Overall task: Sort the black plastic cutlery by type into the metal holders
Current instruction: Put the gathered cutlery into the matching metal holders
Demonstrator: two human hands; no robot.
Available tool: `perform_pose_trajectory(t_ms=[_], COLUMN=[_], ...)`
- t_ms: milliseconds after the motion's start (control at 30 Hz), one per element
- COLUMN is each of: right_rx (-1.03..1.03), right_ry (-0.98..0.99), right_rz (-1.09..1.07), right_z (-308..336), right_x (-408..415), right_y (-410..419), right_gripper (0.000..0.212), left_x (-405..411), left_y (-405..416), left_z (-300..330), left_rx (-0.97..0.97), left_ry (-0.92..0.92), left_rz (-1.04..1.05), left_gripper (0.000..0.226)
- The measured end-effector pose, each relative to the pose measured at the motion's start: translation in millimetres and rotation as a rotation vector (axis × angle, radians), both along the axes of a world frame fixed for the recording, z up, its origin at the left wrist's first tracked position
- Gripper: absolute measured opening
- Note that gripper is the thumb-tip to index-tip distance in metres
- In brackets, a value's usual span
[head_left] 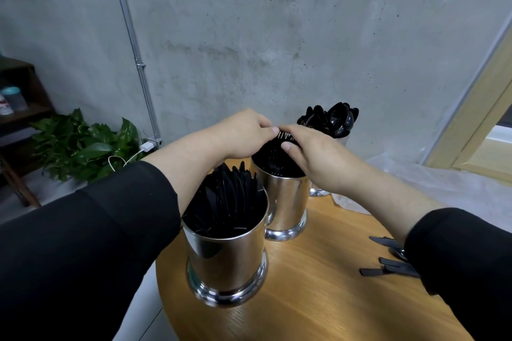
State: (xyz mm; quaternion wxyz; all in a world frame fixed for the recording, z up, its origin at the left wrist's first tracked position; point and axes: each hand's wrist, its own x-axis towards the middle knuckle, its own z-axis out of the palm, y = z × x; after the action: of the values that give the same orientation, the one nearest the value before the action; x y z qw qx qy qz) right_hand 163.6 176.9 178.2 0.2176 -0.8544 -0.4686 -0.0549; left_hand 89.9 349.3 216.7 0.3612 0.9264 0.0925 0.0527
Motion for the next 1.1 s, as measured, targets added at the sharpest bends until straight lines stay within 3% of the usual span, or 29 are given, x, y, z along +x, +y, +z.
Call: perform_pose_trajectory(t_ms=[67, 167, 300, 500, 633, 800, 933, 1033, 1100], right_rx=[0.014, 0.177, 0.255, 0.486, 0.383, 0.177, -0.006, -0.082, -0.021], right_ry=[0.051, 0.117, 0.125, 0.002, 0.01, 0.102, 0.17, 0.185, 0.193], right_rz=[0.008, -0.005, -0.03, -0.188, -0.382, -0.601, -0.632, -0.617, -0.614], right_z=[2.6, 11.2, 23.7, 24.1, -23.5, -112.8, -160.7, -177.2, -180.8], right_x=[-0.5, -2.4, -6.0, -23.9, -56.8, -114.3, -134.4, -134.8, -132.5], right_y=[-3.1, -10.5, -23.2, -97.4, -197.8, -319.7, -363.2, -369.6, -368.2], right_gripper=[0.042, 0.051, 0.049, 0.036, 0.027, 0.021, 0.04, 0.047, 0.043], left_x=[0.0, 0.9, -0.5, -16.7, -40.8, -59.5, -64.2, -67.3, -67.1], left_y=[0.2, 0.0, -6.5, -68.7, -150.3, -234.7, -274.5, -291.7, -297.6], left_z=[1.1, 3.6, 8.6, 35.0, 13.2, -102.2, -185.3, -209.3, -212.2], left_rx=[0.054, 0.109, 0.159, 0.151, 0.065, 0.088, 0.215, 0.354, 0.409], left_ry=[0.015, -0.004, 0.062, -0.408, -0.558, -0.255, 0.045, 0.097, 0.076], left_rz=[-0.003, 0.005, -0.045, 0.074, -0.048, -0.237, -0.293, -0.32, -0.336], left_gripper=[0.026, 0.038, 0.047, 0.032, 0.025, 0.032, 0.057, 0.062, 0.059])
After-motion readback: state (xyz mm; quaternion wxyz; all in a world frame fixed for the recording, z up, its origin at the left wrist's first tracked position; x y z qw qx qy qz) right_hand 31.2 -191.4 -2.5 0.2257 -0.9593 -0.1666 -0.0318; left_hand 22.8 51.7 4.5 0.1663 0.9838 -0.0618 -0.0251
